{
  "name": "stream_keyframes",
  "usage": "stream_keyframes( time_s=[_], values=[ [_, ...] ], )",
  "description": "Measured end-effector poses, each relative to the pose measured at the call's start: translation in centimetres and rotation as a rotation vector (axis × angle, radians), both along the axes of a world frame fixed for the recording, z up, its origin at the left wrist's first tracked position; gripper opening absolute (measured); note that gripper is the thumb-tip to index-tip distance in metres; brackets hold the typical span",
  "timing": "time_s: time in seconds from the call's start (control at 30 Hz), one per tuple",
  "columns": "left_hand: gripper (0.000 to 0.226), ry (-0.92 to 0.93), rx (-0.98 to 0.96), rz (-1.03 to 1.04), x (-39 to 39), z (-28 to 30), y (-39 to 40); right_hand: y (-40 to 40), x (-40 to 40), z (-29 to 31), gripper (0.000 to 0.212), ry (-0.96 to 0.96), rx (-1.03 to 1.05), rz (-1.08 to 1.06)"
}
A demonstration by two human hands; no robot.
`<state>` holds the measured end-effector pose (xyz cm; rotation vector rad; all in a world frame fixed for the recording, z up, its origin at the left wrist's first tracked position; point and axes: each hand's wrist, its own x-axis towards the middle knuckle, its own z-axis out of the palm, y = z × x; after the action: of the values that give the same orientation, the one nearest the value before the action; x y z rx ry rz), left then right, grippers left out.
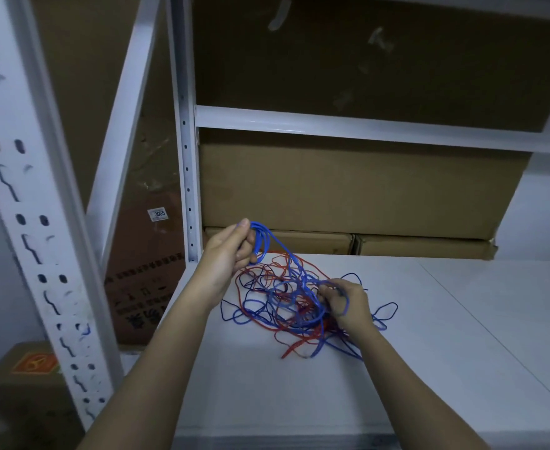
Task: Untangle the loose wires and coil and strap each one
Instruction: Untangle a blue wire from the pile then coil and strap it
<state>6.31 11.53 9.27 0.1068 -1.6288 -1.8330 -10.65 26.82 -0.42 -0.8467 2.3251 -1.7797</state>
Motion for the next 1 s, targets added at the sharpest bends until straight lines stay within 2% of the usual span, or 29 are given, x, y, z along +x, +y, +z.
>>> stream_keyframes(
  time_s=[0.07, 0.13, 0.23, 0.3, 0.4, 0.47, 0.57, 0.63, 0.73, 0.87, 1.0],
  values=[
    [0.035, 0.026, 0.067, -0.002, 0.0, -0.1, 0.2, -0.2, -0.3, -0.4, 0.015, 0.149, 0.224, -0.103],
    [0.035, 0.054, 0.139, -0.007, 0.0, -0.1, 0.3, -0.6, -0.2, 0.0, 0.019, 0.146, 0.275, -0.141],
    [0.034, 0.023, 0.079, 0.026, 0.0, -0.2, 0.5, -1.0, 0.4, 1.3, 0.011, 0.070, 0.213, -0.042],
    [0.034, -0.026, -0.009, 0.056, 0.0, -0.1, 0.9, -0.7, 1.1, 2.7, 0.015, 0.028, 0.103, 0.058],
    [0.033, -0.060, -0.054, 0.076, -0.1, 0.1, 1.3, 0.1, 2.2, 5.3, 0.017, 0.095, -0.037, 0.202],
    [0.033, -0.058, -0.061, 0.075, -0.2, 0.4, 1.6, 0.3, 3.0, 6.6, 0.018, 0.137, -0.019, 0.314],
    [0.033, -0.060, -0.088, 0.063, -0.3, 0.7, 2.3, -0.3, 4.0, 6.6, 0.011, 0.141, 0.129, 0.458],
    [0.033, -0.060, -0.081, 0.041, -0.2, 0.7, 2.8, -0.9, 4.4, 5.9, 0.009, 0.128, 0.135, 0.457],
    [0.034, -0.019, 0.034, -0.001, 0.1, 0.2, 3.1, -1.4, 4.7, 4.8, 0.011, 0.120, 0.041, 0.349],
    [0.031, 0.131, 0.305, -0.023, -0.2, -0.4, 3.0, -1.4, 5.7, 2.8, 0.015, 0.286, 0.200, 0.383],
    [0.021, 0.109, 0.261, 0.148, -1.3, -1.8, 3.2, -0.8, 6.6, 0.8, 0.030, 0.539, 0.364, 0.375]
  ],
)
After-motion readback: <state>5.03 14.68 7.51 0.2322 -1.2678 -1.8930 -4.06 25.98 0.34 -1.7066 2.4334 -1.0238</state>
